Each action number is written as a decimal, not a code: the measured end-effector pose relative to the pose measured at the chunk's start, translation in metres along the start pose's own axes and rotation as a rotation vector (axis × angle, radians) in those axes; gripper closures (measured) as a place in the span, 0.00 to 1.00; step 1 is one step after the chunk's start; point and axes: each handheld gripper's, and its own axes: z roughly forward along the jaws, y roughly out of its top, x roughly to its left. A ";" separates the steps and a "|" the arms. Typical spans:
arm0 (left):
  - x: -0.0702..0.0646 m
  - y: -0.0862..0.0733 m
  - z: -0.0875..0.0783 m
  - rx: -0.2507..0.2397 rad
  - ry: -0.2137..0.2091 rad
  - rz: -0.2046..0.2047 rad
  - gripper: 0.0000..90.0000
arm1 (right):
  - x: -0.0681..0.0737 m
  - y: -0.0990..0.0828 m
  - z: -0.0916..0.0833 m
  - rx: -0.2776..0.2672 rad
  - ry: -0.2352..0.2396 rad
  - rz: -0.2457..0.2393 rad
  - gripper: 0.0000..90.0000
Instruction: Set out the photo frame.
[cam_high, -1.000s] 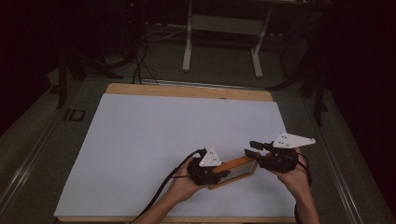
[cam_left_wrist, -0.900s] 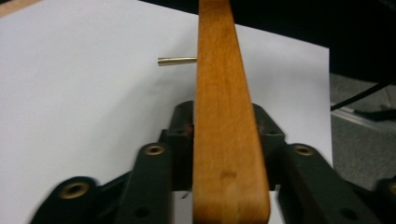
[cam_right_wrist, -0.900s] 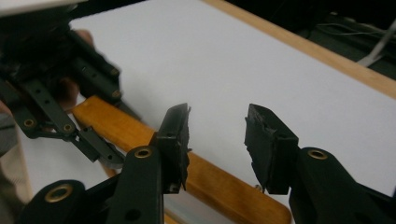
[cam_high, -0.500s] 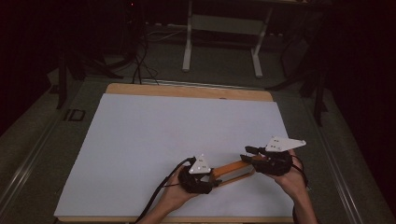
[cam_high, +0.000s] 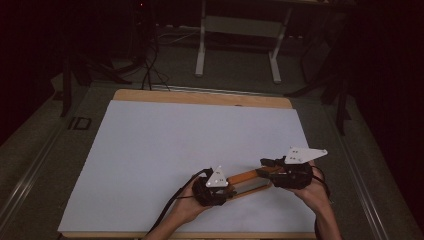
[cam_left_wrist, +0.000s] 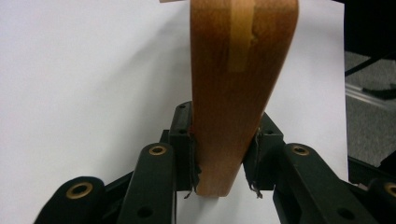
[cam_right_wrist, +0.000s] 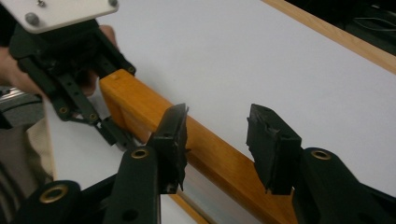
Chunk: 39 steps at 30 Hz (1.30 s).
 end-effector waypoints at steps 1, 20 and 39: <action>0.000 0.000 0.000 0.000 0.000 0.000 0.76 | 0.000 0.000 -0.001 -0.001 0.007 -0.002 0.62; 0.023 0.055 -0.030 -0.008 -0.044 0.123 0.77 | -0.005 0.015 0.001 0.010 0.075 -0.078 0.50; 0.027 0.076 -0.053 -0.086 -0.040 0.184 0.70 | -0.004 0.027 0.003 -0.030 0.141 -0.189 0.70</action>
